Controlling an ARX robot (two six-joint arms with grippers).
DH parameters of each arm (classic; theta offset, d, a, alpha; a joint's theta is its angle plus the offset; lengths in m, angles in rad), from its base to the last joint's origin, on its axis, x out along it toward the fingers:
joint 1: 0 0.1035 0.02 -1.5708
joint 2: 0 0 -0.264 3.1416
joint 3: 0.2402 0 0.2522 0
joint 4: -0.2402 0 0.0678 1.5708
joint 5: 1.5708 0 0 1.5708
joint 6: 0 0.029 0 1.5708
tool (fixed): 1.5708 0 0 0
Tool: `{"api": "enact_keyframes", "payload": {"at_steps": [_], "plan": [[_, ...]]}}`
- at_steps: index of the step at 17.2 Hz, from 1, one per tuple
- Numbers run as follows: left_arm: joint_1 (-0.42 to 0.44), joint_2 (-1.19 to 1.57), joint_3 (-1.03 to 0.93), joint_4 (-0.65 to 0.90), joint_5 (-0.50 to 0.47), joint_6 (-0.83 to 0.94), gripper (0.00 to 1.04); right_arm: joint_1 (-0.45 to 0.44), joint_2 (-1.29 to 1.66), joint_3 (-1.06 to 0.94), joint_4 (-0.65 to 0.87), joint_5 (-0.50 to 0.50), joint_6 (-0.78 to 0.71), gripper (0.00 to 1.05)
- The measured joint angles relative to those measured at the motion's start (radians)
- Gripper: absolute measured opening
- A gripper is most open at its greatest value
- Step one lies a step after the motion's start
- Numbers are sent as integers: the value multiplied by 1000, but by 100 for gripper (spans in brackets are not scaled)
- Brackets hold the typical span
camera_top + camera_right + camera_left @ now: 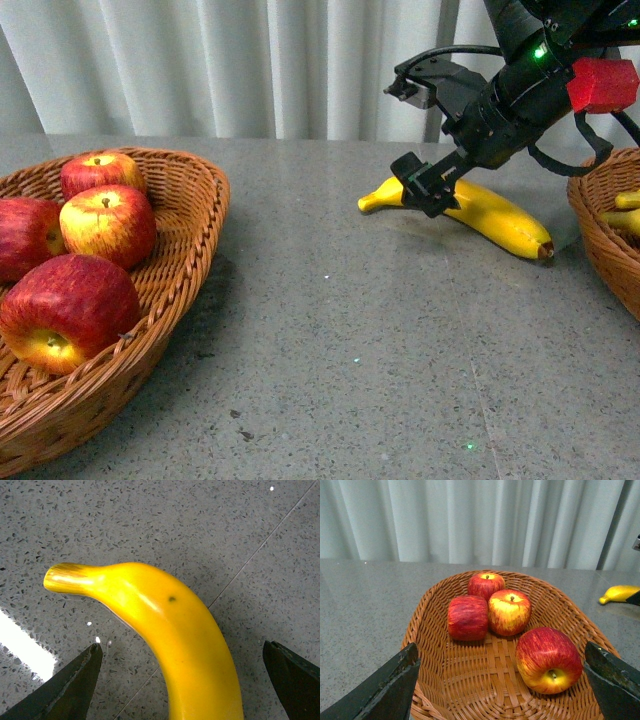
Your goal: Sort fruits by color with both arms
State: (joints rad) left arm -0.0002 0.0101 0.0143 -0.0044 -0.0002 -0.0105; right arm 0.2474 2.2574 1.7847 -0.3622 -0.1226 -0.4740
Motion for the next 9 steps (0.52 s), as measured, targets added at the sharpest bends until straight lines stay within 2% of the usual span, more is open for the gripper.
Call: {"api": "enact_keyframes", "payload": {"at_steps": [7, 9], "plan": [[0, 0, 0, 0, 0, 0, 98, 2, 20, -28, 23, 38, -10, 98], [0, 0, 0, 0, 0, 0, 98, 5, 20, -35, 26, 31, -10, 80]]}}
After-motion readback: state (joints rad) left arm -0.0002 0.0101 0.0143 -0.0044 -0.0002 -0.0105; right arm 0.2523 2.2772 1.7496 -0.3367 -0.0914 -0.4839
